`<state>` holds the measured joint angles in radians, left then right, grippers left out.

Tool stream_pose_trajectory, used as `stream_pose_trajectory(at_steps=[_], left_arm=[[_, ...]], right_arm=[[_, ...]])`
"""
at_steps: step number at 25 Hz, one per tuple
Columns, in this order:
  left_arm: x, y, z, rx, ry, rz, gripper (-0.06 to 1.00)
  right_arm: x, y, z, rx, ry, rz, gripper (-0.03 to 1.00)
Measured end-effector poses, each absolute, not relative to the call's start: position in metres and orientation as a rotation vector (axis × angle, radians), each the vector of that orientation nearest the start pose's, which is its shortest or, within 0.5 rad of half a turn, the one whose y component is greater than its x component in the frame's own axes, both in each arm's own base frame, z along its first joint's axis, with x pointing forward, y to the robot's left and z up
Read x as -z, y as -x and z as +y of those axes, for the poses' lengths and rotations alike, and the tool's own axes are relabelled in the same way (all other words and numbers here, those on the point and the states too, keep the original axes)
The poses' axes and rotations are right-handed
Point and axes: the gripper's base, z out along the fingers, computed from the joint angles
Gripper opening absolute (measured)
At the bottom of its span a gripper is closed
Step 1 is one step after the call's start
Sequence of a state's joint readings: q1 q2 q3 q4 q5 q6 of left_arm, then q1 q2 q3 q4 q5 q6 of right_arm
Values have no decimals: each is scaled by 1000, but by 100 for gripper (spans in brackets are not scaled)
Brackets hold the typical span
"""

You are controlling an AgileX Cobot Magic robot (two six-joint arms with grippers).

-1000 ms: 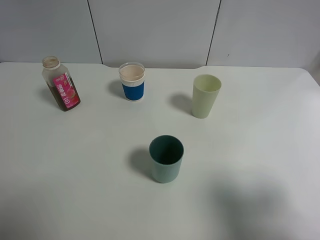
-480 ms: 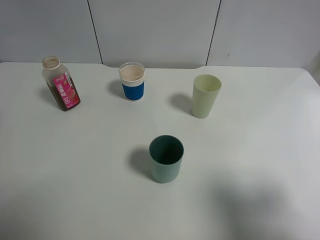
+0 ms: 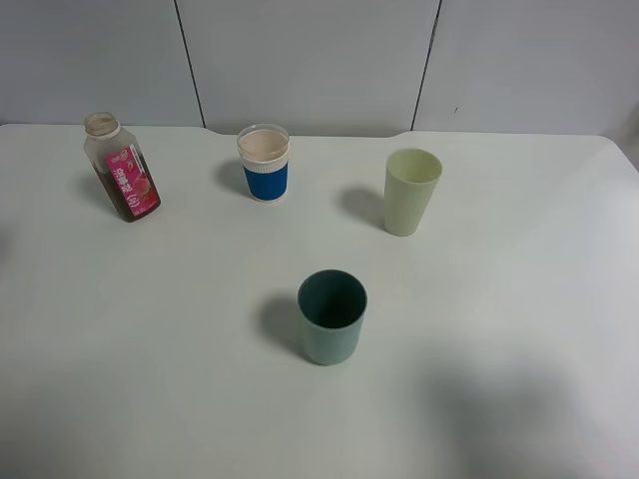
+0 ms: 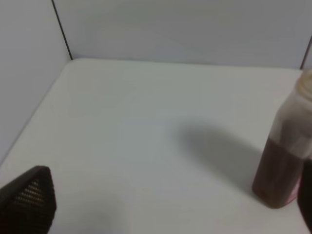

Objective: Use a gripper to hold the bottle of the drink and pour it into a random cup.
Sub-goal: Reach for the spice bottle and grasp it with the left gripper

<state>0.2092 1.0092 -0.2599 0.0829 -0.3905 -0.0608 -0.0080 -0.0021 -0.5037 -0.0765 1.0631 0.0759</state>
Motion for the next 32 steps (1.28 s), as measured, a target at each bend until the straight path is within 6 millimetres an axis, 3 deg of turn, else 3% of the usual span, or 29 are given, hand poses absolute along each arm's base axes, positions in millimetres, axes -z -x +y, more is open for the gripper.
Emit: stream_pose_trajectory(at_steps=[5, 14, 17, 22, 32], left_arm=[[-202, -185, 37, -96, 195, 1843, 98], [-161, -201, 64, -29, 198, 1912, 98], [-154, -201, 66, 10, 185, 1927, 98], [-146, -205, 64, 98, 148, 1896, 86], [-124, -227, 65, 223, 78, 1904, 88]], right_arm=[[-278, 6, -6, 49, -89, 2037, 100], [-278, 6, -6, 49, -89, 2037, 100], [-278, 6, -6, 49, -89, 2037, 100], [-278, 6, -6, 49, -89, 2037, 100], [-278, 6, -6, 49, -89, 2037, 100]])
